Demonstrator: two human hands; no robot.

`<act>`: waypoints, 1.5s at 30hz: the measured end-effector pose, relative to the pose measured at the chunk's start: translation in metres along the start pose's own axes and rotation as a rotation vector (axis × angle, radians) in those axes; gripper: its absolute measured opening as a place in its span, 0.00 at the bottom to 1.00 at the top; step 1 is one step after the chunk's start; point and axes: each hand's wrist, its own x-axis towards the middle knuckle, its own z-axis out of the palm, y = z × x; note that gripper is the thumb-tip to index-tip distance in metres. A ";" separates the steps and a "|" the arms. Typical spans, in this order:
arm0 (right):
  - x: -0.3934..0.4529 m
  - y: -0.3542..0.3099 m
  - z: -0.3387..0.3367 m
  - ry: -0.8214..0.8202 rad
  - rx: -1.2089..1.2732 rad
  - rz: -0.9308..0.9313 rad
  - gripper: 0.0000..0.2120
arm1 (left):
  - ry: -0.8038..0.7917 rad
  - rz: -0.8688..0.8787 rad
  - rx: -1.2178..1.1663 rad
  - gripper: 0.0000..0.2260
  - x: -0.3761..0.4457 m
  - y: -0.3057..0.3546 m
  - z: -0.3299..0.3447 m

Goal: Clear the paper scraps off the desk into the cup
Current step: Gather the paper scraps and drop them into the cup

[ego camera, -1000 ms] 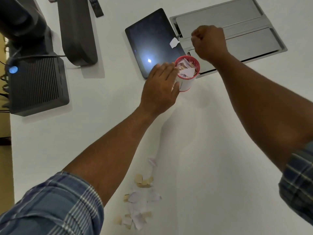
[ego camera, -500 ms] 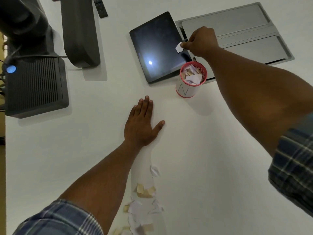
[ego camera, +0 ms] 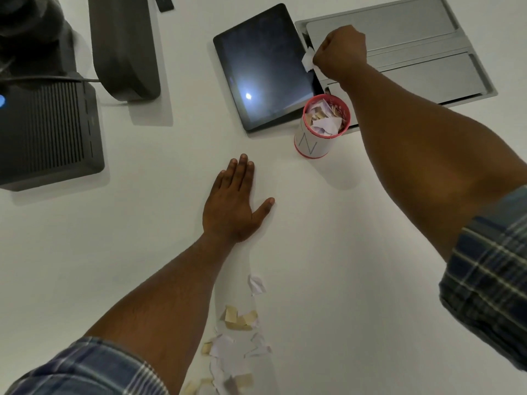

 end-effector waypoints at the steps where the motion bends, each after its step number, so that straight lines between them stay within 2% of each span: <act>1: -0.005 -0.001 -0.006 0.044 0.032 -0.008 0.07 | 0.000 0.001 -0.004 0.37 0.000 0.001 -0.001; 6: -0.044 -0.002 -0.040 0.274 0.275 -0.052 0.09 | -0.004 0.003 -0.012 0.37 -0.001 0.002 -0.003; 12: -0.114 0.013 -0.044 0.328 0.127 -0.181 0.09 | -0.020 -0.001 0.002 0.37 -0.002 0.003 -0.006; 17: -0.142 0.026 -0.017 0.207 -0.172 -0.270 0.13 | -0.018 0.006 -0.001 0.37 -0.002 0.003 -0.007; 23: -0.133 0.026 -0.015 -0.079 -0.422 -0.369 0.14 | -0.013 0.004 -0.001 0.36 -0.002 0.002 -0.005; 28: -0.126 0.021 -0.016 -0.205 -0.679 -0.474 0.18 | -0.022 0.000 0.004 0.36 -0.002 0.002 -0.005; 31: -0.126 0.018 -0.013 -0.219 -0.721 -0.465 0.20 | -0.024 0.002 0.008 0.36 -0.002 0.002 -0.005; 33: -0.129 0.017 -0.011 -0.139 -0.663 -0.433 0.19 | -0.027 0.001 0.010 0.36 -0.002 0.002 -0.006; 38: -0.148 0.013 -0.009 0.194 -0.299 -0.331 0.15 | -0.050 0.002 -0.014 0.36 -0.001 0.001 -0.010; 42: -0.184 0.011 -0.003 0.414 -0.033 -0.362 0.11 | -0.065 0.015 -0.075 0.33 -0.008 -0.005 -0.021; 44: -0.212 0.010 0.005 0.416 0.088 -0.368 0.10 | -0.037 -0.005 -0.095 0.32 -0.023 -0.009 -0.028; 45: -0.228 0.010 0.011 0.367 0.148 -0.361 0.11 | -0.015 -0.029 -0.111 0.32 -0.034 -0.011 -0.032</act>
